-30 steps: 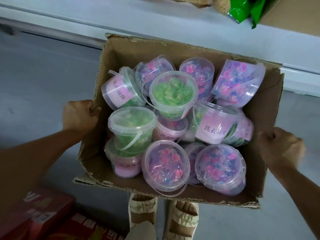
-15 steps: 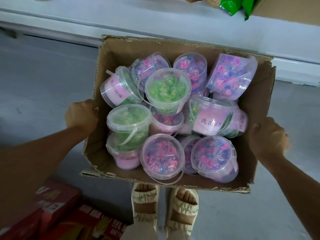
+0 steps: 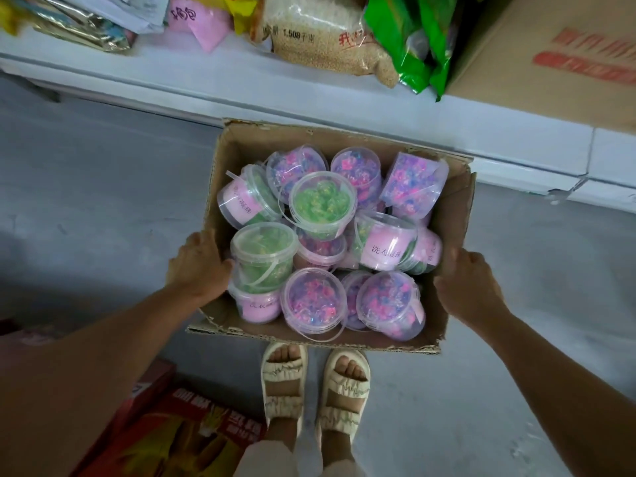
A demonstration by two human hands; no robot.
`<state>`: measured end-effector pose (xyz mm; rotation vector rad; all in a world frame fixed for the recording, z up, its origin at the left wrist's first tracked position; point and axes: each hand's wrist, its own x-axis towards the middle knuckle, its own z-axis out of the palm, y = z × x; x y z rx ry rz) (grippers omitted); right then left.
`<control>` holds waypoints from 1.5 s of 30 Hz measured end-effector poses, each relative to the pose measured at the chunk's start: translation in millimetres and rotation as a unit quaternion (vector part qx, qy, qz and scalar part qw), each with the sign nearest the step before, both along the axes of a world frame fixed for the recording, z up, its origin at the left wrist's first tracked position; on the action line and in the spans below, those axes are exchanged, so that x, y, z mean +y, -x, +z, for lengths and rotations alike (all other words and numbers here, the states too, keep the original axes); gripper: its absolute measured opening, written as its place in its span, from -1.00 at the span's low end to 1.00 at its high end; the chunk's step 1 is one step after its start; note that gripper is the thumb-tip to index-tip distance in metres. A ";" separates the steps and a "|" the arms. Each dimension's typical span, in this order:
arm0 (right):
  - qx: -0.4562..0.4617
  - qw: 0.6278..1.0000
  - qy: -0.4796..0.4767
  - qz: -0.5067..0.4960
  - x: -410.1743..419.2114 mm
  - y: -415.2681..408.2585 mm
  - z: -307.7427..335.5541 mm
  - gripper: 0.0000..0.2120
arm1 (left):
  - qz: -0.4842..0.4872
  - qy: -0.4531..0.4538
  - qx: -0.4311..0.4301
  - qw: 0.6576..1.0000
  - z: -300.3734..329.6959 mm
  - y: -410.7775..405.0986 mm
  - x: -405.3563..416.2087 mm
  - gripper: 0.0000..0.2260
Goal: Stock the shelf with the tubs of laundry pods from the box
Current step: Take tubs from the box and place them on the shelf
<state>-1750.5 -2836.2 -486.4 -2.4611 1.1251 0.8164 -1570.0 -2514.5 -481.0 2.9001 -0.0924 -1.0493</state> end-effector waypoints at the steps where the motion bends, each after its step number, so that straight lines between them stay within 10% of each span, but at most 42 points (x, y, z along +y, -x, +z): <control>1: -0.013 1.000 -0.012 -0.005 3.2 -2.4 9.2 -0.60 | 0.014 0.018 -0.014 1.000 9.2 7.2 -6.1 -0.64; 8: -0.027 0.998 -0.063 -0.011 23.7 4.2 34.8 -0.49 | 0.045 0.116 0.003 0.992 45.0 62.9 -41.3 -0.56; 14: 0.017 0.986 -0.138 -0.087 38.7 19.8 7.1 -0.30 | 0.145 0.050 0.194 0.969 3.9 89.9 -63.1 -0.32; 24: 0.009 0.950 -0.206 -0.235 53.2 37.3 -56.0 -0.28 | 0.364 0.132 0.178 0.905 -60.2 114.7 -64.1 -0.54; 32: -0.003 0.934 -0.217 -0.285 45.2 44.4 -61.8 -0.32 | 0.533 0.219 0.258 0.775 -71.5 126.5 -56.2 -0.44; 45: -0.038 0.946 -0.181 -0.267 53.6 42.5 -5.2 -0.38 | 0.460 0.208 0.221 0.834 -22.2 120.0 -68.9 -0.50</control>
